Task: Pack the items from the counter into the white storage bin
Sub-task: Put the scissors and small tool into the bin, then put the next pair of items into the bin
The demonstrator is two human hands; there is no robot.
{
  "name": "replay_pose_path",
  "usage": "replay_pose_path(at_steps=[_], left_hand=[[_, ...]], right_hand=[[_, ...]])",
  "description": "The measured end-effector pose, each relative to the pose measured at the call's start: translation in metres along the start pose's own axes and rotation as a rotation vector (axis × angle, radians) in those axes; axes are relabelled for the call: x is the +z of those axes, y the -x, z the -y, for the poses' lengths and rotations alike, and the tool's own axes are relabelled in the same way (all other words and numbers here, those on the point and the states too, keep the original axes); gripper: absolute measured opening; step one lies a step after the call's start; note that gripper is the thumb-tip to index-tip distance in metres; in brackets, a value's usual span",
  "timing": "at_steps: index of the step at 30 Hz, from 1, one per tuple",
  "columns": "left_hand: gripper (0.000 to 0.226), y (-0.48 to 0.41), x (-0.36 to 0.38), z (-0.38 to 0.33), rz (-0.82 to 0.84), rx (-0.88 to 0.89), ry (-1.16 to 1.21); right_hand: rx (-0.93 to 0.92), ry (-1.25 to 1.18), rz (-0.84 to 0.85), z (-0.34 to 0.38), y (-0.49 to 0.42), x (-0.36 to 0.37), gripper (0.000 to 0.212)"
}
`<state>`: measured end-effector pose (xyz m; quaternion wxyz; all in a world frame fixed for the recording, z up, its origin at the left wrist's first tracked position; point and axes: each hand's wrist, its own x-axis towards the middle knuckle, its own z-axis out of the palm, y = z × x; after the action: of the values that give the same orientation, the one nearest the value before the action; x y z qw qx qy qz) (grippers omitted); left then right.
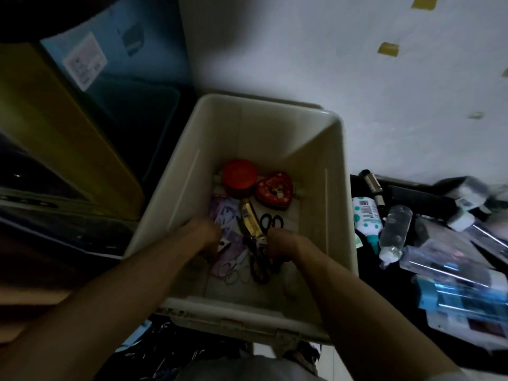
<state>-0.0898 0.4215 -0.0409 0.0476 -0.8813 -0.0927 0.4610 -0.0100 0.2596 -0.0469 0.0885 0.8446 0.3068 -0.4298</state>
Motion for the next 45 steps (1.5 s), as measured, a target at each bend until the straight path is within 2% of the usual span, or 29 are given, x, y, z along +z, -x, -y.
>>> replay_pose_path(at_steps=[1,6,10,13,16,18,20,23,25,28,31,35,39,42,45], left_hand=[[0.058,-0.002,-0.001,0.0,0.011,0.01,-0.05],[0.054,-0.011,-0.005,0.005,0.073,0.029,0.075],[0.04,-0.01,-0.013,0.007,-0.098,0.036,0.12],[0.027,-0.006,-0.032,0.003,-0.346,0.049,0.236],[0.037,-0.003,-0.055,-0.005,-0.689,0.023,0.375],[0.042,0.004,-0.071,-0.014,-0.889,0.045,0.514],[0.044,0.015,-0.086,-0.021,-1.047,0.08,0.617],[0.043,0.029,-0.107,-0.032,-1.211,0.143,0.718],[0.042,0.037,-0.122,-0.043,-1.26,0.187,0.785],[0.043,0.046,-0.142,-0.068,-1.296,0.247,0.869],[0.046,0.046,-0.157,-0.1,-1.275,0.264,0.932],[0.048,0.041,-0.172,-0.141,-1.33,0.3,0.902],[0.05,0.044,-0.187,-0.184,-1.347,0.348,0.822],[0.051,0.046,-0.196,-0.217,-1.306,0.374,0.735],[0.047,0.04,-0.202,-0.249,-1.225,0.288,0.549]], right_hand=[[0.0,0.001,0.018,0.001,0.001,-0.001,0.035],[-0.011,0.051,-0.014,0.002,0.008,-0.008,0.037],[-0.092,0.104,-0.186,0.006,0.02,-0.027,0.033],[-0.12,0.096,-0.361,0.007,0.03,-0.04,0.026],[-0.1,0.052,-0.529,0.004,0.042,-0.053,0.024],[-0.106,-0.041,-0.724,-0.003,0.052,-0.063,0.014],[-0.12,-0.117,-0.913,-0.015,0.062,-0.074,0.015],[-0.167,-0.148,-1.154,-0.04,0.083,-0.091,0.01],[-0.151,-0.143,-1.253,-0.062,0.096,-0.101,0.017],[-0.045,-0.212,-1.247,-0.099,0.106,-0.105,0.026],[0.011,-0.29,-1.228,-0.138,0.108,-0.095,0.026],[0.095,-0.308,-1.106,-0.189,0.108,-0.075,0.024],[0.13,-0.357,-0.973,-0.235,0.104,-0.055,0.017],[0.112,-0.391,-0.845,-0.262,0.101,-0.041,0.019],[0.099,-0.393,-0.75,-0.282,0.097,-0.026,0.026]])
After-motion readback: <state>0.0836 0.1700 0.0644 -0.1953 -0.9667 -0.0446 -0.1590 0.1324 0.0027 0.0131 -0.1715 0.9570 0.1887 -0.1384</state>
